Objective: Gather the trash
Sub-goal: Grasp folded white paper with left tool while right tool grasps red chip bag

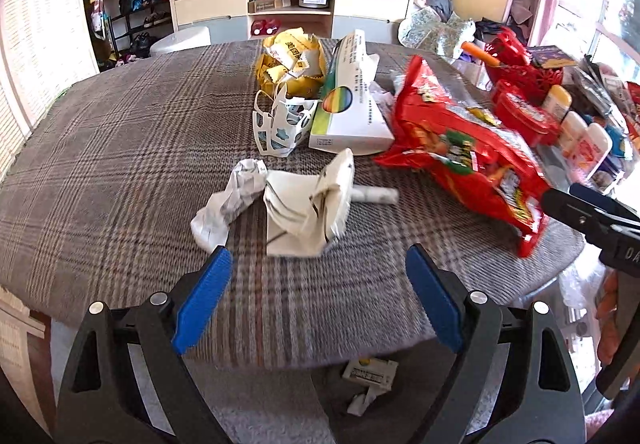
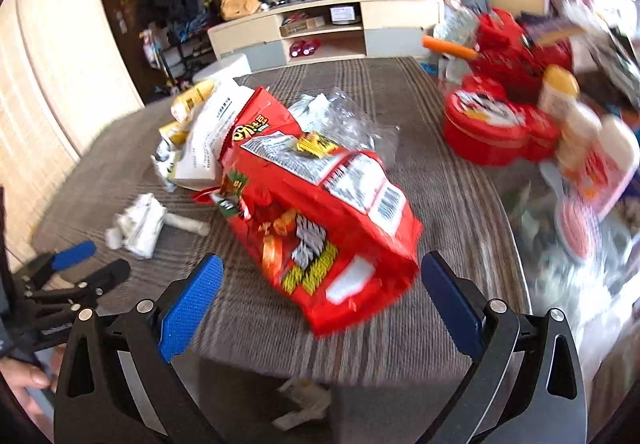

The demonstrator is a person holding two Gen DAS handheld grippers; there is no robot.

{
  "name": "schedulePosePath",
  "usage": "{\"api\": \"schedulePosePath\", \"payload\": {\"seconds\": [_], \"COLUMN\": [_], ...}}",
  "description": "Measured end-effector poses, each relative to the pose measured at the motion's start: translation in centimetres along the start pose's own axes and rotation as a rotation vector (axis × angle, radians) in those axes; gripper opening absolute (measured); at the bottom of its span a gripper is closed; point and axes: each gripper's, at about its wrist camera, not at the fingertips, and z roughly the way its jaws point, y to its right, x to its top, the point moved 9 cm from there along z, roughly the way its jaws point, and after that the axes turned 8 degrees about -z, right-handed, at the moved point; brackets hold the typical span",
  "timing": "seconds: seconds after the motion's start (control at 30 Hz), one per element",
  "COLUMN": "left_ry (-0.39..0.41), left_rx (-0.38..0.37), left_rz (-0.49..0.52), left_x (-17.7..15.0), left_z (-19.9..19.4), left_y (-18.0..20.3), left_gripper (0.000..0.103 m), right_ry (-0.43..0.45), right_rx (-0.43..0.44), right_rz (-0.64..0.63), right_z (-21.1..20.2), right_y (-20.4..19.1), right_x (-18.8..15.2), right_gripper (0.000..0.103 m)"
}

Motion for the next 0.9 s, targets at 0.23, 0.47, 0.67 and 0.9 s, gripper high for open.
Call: {"api": "schedulePosePath", "payload": {"seconds": [0.23, 0.47, 0.67, 0.9], "left_ry": [-0.016, -0.022, -0.013, -0.005], "left_rx": [-0.013, 0.005, -0.028, -0.053], "left_rz": [0.008, 0.020, 0.022, 0.067], "left_x": [1.0, 0.7, 0.8, 0.5], "left_z": [2.2, 3.4, 3.3, 3.1], "left_y": [0.1, -0.1, 0.3, 2.0], "left_gripper": [0.061, 0.031, 0.022, 0.015], "right_ry": [-0.060, -0.038, -0.021, -0.027], "right_rx": [-0.036, -0.017, 0.007, 0.041], "right_rz": [-0.051, -0.034, -0.047, 0.011], "right_z": [3.8, 3.6, 3.3, 3.0], "right_y": [-0.4, -0.1, -0.7, 0.4], "right_x": [-0.9, -0.9, -0.7, -0.5], "right_gripper": [0.100, 0.083, 0.052, 0.025]}}
